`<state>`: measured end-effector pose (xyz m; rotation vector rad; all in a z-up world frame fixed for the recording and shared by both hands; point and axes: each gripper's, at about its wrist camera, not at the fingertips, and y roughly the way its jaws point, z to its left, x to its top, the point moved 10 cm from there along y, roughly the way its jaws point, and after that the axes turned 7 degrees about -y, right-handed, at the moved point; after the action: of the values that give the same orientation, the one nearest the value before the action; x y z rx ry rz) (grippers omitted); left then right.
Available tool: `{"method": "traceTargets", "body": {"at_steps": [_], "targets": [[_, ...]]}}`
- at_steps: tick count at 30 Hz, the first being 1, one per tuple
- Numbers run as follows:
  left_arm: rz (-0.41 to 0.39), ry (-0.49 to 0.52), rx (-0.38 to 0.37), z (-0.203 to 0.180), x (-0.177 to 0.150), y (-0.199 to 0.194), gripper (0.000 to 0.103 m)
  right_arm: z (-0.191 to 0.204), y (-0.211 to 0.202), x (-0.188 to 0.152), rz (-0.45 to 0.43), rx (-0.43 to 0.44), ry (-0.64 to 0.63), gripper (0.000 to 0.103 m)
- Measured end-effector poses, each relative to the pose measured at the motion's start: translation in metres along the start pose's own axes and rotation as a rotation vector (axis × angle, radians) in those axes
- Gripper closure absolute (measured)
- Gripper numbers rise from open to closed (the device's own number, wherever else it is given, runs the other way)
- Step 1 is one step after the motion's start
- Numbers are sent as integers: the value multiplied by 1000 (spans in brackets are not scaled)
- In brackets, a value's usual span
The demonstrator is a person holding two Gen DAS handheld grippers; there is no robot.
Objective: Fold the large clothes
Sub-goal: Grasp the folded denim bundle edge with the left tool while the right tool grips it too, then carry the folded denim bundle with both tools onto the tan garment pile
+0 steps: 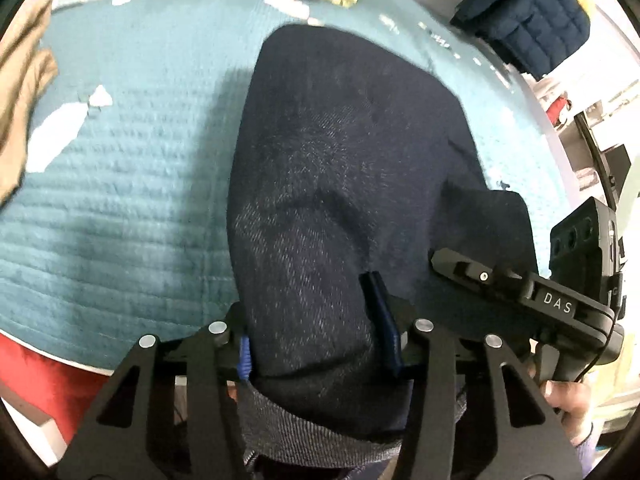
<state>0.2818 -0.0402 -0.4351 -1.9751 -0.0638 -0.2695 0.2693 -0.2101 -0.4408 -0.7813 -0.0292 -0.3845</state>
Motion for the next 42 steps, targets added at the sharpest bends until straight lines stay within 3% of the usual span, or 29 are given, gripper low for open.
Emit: {"method": "traceTargets", "body": {"at_steps": [8, 13, 19, 26, 33, 38, 40, 42], "targets": [[-21, 29, -7, -7, 0, -16, 59, 18, -6, 3, -29, -43, -66, 85], [-86, 39, -37, -13, 21, -52, 59, 64, -20, 19, -77, -42, -172, 85], [-178, -12, -63, 17, 55, -114, 60, 144, -12, 35, -116, 21, -297, 85], [-346, -71, -5, 107, 99, -215, 60, 280, 42, 50, -118, 136, -489, 85], [-491, -100, 135, 221, 142, -305, 60, 412, 135, 56, -106, 258, -610, 85], [-514, -122, 206, 300, 157, -321, 59, 443, 212, 43, -18, 308, -560, 80], [-469, -185, 253, 342, 155, -304, 59, 434, 256, 21, 81, 260, -557, 68], [-372, -283, 323, 387, 142, -268, 53, 416, 285, 5, 162, 195, -531, 59]]}}
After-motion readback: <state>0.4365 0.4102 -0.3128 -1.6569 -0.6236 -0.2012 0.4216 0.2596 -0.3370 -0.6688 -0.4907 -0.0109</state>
